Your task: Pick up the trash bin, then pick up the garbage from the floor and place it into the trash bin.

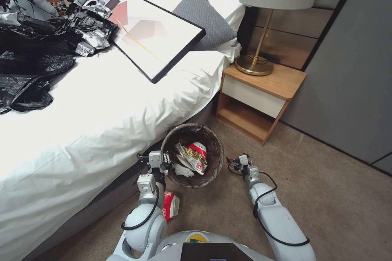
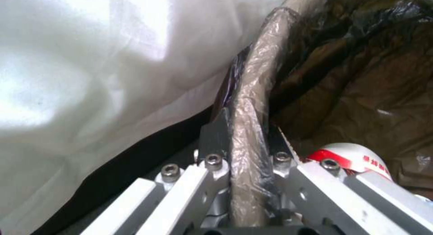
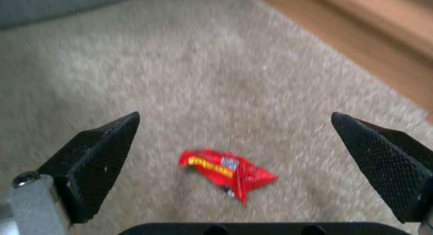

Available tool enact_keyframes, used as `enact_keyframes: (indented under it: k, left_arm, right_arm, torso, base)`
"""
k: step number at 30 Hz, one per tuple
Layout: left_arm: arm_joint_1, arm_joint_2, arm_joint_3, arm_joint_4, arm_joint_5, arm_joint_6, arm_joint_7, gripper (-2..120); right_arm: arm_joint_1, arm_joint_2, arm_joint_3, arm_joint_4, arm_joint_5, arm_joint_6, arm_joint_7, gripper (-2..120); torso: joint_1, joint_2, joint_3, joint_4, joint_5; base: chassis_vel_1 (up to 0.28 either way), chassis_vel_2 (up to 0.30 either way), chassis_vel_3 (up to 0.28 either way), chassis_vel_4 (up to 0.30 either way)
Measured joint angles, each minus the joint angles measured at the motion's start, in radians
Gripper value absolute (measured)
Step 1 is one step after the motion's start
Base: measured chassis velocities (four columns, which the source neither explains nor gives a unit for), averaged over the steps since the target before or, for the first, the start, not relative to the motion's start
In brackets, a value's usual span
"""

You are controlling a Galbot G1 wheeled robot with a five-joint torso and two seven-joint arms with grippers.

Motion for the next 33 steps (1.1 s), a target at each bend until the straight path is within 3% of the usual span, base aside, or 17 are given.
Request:
enact_keyframes:
  k: [15, 33]
  left_arm:
    - [0.001, -0.001, 0.0, 0.006, 0.002, -0.001, 0.0, 3]
    - [0.005, 0.0, 0.005, 0.006, 0.005, -0.001, -0.001, 3]
  right_arm:
    - [0.086, 0.019, -0.015, -0.171, -0.039, 0.034, 0.002, 100]
    - [0.128, 0.031, -0.014, -0.255, -0.067, 0.067, 0.017, 100]
  torso:
    - [0.0, 0.0, 0.0, 0.0, 0.0]
    - [0.0, 0.0, 0.0, 0.0, 0.0]
  base:
    - [0.0, 0.0, 0.0, 0.0]
    - [0.0, 0.0, 0.0, 0.0]
